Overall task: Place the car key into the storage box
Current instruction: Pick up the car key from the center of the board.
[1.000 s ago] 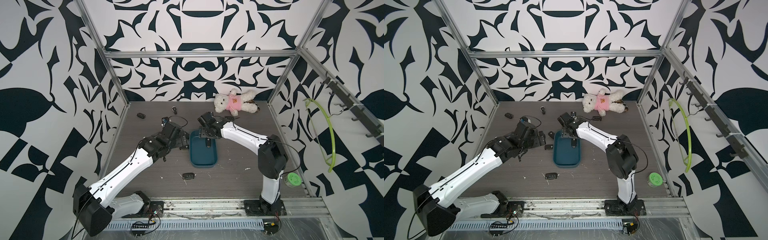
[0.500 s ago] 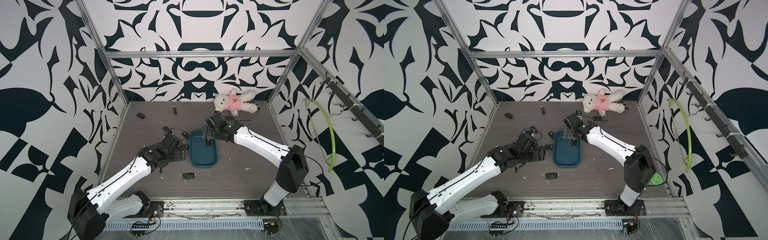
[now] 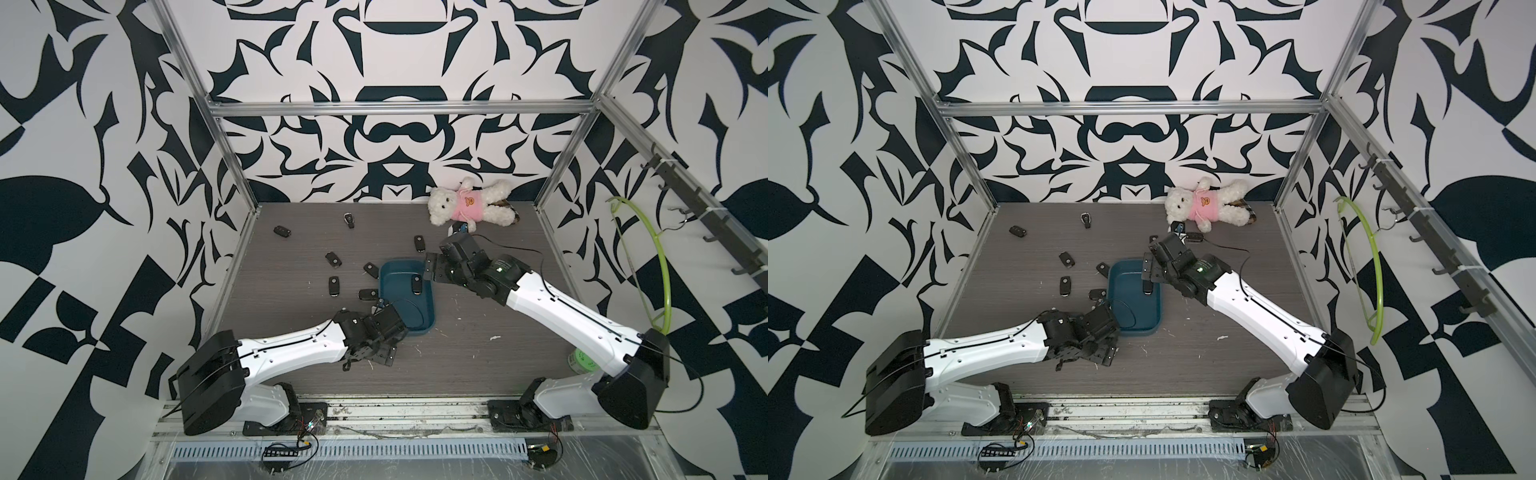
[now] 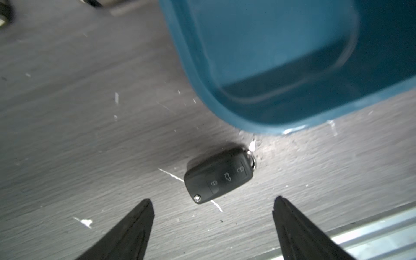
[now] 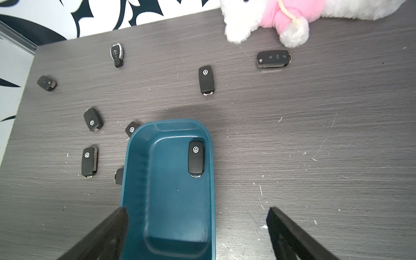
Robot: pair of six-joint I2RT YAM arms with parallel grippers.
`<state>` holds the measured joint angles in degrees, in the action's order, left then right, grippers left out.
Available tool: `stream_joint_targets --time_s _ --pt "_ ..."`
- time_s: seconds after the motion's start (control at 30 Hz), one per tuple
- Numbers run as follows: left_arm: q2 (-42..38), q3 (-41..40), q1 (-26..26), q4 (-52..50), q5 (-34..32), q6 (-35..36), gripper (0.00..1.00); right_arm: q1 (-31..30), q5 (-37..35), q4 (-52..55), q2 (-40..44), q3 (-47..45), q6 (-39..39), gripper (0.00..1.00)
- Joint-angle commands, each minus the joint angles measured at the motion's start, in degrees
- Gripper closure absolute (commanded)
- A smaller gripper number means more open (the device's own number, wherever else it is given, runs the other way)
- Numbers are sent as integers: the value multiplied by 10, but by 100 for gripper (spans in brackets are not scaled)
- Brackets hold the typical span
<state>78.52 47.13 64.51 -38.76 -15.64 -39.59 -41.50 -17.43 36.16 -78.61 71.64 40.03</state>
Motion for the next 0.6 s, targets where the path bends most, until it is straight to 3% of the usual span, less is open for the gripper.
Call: stream_joint_targets --time_s 0.0,0.57 --pt "15 -15 13 0 -11 6 11 -3 -15 -7 17 -14 7 1" --pt "79 -29 -1 39 -52 4 11 -3 -10 -7 10 -3 4 1"
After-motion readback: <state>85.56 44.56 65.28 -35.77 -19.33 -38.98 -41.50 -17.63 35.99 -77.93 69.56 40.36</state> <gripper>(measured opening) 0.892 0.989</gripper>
